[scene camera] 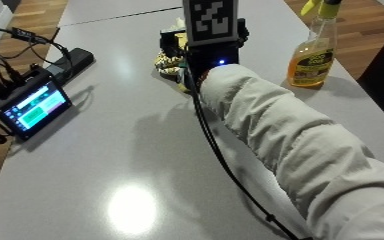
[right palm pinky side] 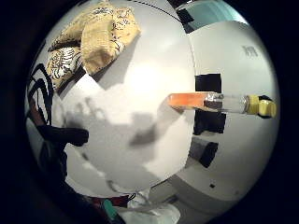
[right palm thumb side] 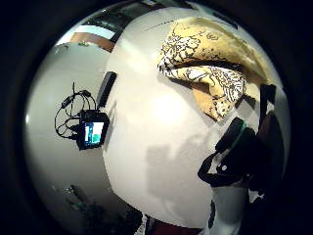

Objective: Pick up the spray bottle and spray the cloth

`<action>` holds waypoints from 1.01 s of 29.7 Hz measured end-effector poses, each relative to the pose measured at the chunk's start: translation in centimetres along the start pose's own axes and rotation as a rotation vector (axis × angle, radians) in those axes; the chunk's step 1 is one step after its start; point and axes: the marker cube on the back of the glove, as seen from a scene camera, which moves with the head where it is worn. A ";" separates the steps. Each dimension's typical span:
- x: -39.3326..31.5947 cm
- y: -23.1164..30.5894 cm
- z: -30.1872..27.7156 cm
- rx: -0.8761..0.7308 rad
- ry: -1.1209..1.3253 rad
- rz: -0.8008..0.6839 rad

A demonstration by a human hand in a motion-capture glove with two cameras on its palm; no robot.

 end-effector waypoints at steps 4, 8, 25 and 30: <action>-0.1 0.3 -0.2 -0.001 0.004 -0.006; 0.1 0.1 -0.5 0.012 0.013 0.001; -2.4 2.3 -1.6 0.002 -0.056 -0.105; -0.5 6.2 -2.4 0.059 -0.286 -0.229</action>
